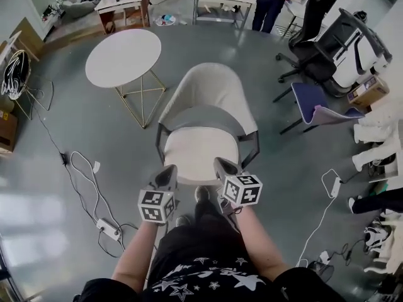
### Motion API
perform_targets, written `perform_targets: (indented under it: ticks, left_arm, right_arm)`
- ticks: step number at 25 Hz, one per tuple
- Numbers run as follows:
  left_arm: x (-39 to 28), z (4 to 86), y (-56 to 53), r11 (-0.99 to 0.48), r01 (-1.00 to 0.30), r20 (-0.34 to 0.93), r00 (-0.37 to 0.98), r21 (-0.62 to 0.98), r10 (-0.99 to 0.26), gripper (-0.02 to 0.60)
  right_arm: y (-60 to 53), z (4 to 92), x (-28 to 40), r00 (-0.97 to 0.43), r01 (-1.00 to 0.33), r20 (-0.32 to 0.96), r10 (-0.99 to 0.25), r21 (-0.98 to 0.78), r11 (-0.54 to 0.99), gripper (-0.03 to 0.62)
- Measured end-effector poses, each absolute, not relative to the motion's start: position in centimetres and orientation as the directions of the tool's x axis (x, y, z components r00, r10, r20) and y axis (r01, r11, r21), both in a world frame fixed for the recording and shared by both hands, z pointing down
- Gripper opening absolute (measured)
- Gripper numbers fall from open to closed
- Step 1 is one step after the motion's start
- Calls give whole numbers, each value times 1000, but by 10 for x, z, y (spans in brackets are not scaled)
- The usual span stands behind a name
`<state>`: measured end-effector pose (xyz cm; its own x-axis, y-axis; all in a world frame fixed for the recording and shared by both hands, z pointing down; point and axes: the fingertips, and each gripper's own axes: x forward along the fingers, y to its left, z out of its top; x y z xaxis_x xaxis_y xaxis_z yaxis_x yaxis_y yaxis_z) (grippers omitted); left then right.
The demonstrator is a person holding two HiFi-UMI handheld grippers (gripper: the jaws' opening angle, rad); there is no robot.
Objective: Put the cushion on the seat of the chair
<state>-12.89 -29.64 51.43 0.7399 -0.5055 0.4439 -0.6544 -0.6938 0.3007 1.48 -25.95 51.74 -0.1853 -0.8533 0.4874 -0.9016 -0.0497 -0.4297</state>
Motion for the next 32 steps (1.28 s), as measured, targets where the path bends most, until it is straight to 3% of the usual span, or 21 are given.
perform_targets:
  ticks: [11, 17, 24, 32]
  left_arm:
    - [-155, 473, -239, -728, -638, 375, 757, 250, -534, 9]
    - [-153, 444, -219, -713, -658, 321, 748, 242, -581, 9]
    - [-125, 404, -189, -668, -702, 255, 712, 246, -655, 9]
    - [-81, 377, -135, -646, -737, 234, 675, 196, -699, 9]
  right_arm:
    - [-178, 482, 3, -152, -927, 494, -856, -371, -50, 3]
    - [-175, 451, 2, -193, -942, 443, -875, -334, 39, 3]
    - [-160, 409, 32, -248, -930, 328, -912, -344, 129, 3]
    - [-114, 400, 78, -300, -913, 299, -906, -364, 182, 3]
